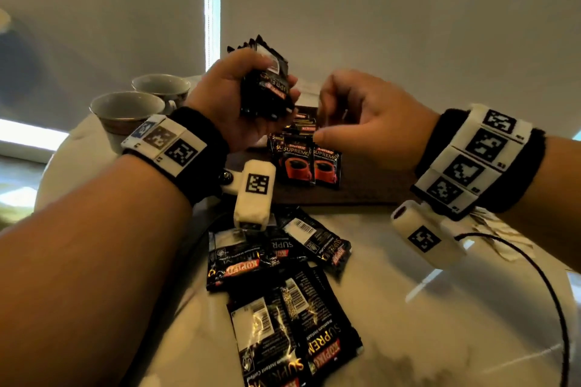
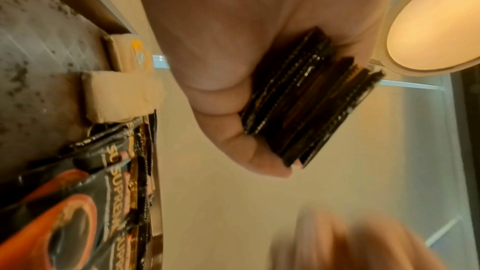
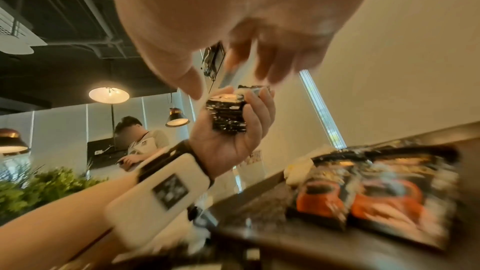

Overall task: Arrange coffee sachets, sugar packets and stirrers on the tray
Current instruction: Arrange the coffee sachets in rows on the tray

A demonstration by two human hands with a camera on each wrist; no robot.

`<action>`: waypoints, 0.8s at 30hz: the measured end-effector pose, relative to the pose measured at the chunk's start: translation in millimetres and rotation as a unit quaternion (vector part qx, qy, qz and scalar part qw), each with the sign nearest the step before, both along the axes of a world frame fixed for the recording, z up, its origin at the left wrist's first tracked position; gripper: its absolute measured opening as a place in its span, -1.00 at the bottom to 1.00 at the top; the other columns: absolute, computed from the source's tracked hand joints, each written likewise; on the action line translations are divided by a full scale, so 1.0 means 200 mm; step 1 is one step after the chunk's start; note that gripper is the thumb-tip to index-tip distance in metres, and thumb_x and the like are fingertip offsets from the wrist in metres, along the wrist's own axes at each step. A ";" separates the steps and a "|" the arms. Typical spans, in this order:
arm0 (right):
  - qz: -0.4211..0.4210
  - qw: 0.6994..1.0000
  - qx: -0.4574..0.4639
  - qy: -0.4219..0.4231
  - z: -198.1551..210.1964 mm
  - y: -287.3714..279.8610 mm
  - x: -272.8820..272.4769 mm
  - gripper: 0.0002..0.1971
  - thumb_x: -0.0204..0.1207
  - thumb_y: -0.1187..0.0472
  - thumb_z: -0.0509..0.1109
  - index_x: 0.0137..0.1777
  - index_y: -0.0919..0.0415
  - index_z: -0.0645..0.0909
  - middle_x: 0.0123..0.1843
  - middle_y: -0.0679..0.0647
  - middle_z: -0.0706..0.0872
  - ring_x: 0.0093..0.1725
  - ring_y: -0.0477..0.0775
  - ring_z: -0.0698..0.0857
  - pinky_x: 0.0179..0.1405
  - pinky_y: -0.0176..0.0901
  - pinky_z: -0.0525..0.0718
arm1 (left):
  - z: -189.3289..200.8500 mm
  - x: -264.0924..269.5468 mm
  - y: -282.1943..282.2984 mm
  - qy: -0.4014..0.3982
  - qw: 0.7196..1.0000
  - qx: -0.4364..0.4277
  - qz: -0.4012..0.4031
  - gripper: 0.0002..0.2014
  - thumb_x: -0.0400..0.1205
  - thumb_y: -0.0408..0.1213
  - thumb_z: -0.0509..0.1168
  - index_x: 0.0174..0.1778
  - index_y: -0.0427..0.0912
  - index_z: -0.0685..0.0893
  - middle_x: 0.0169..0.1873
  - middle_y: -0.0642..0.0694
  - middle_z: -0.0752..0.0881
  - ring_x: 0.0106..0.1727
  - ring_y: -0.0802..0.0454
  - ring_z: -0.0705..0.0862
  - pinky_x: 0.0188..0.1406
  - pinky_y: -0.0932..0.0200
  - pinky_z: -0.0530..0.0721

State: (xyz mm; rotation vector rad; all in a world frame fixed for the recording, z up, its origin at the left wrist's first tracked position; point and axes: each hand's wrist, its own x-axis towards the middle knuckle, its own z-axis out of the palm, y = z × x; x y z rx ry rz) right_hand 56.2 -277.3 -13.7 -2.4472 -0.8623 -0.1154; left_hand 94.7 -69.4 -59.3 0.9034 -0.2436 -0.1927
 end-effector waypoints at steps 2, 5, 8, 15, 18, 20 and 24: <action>0.047 0.986 -0.110 0.114 -0.04 -0.05 -0.06 -0.61 0.28 -0.10 0.67 0.03 -0.08 0.61 -0.04 0.00 0.70 -0.14 0.02 0.70 -0.11 0.19 0.79 | -0.01 0.01 0.01 0.011 1.000 -0.005 0.003 -0.51 0.59 -0.18 0.27 0.39 -0.36 0.53 -0.01 -0.18 0.75 -0.08 -0.03 0.79 -0.11 0.03 0.78; 0.104 0.940 -0.295 0.137 -0.14 -0.06 -0.13 -0.29 0.20 -0.20 0.72 0.36 -0.25 0.55 0.10 -0.22 0.63 0.03 -0.16 0.66 0.06 -0.10 0.75 | -0.01 0.00 0.01 0.017 0.999 -0.029 0.004 -0.57 0.63 -0.20 0.24 0.37 -0.34 0.52 0.00 -0.20 0.72 -0.09 -0.06 0.77 -0.11 0.04 0.77; 0.117 0.921 -0.362 0.083 -0.21 -0.05 -0.16 -0.13 0.24 -0.24 0.68 0.57 -0.25 0.43 0.25 -0.27 0.49 0.19 -0.20 0.54 0.22 -0.27 0.62 | -0.01 0.00 0.00 0.020 0.999 -0.042 0.007 -0.52 0.62 -0.20 0.27 0.42 -0.36 0.52 0.01 -0.21 0.71 -0.09 -0.06 0.77 -0.13 0.02 0.78; 0.130 0.920 -0.371 0.011 -0.20 -0.10 -0.18 -0.55 0.57 -0.08 0.39 0.47 -0.17 0.61 0.28 -0.18 0.64 0.20 -0.18 0.63 0.24 -0.26 0.65 | -0.02 0.00 0.00 0.036 0.999 -0.020 0.033 -0.51 0.55 -0.17 0.33 0.35 -0.36 0.58 0.02 -0.21 0.74 -0.08 -0.06 0.79 -0.16 -0.01 0.77; 0.088 0.960 -0.264 -0.041 -0.13 -0.15 -0.16 -0.57 0.45 -0.18 0.23 0.14 -0.09 0.82 -0.07 -0.17 0.72 -0.12 -0.17 0.70 -0.09 -0.16 0.75 | -0.02 0.01 0.00 0.037 0.999 0.001 0.036 -0.53 0.53 -0.17 0.33 0.33 -0.33 0.60 0.04 -0.19 0.74 -0.07 -0.05 0.80 -0.16 -0.02 0.77; 0.047 0.981 -0.158 -0.099 -0.07 -0.18 -0.12 -0.58 0.42 -0.20 0.22 -0.04 -0.03 0.84 -0.24 -0.12 0.72 -0.27 -0.12 0.68 -0.29 -0.15 0.68 | -0.02 0.01 0.00 0.030 0.999 0.012 0.030 -0.57 0.57 -0.18 0.31 0.32 -0.31 0.59 0.02 -0.17 0.75 -0.08 -0.05 0.81 -0.16 0.00 0.78; -0.077 0.981 0.032 -0.177 0.07 -0.17 -0.05 -0.73 0.45 -0.09 0.37 -0.30 0.06 0.75 -0.44 0.05 0.71 -0.45 0.11 0.64 -0.51 0.02 0.60 | -0.02 0.00 -0.02 0.019 0.999 0.033 0.011 -0.47 0.47 -0.17 0.40 0.37 -0.25 0.59 0.05 -0.16 0.75 -0.05 -0.10 0.83 -0.15 -0.01 0.80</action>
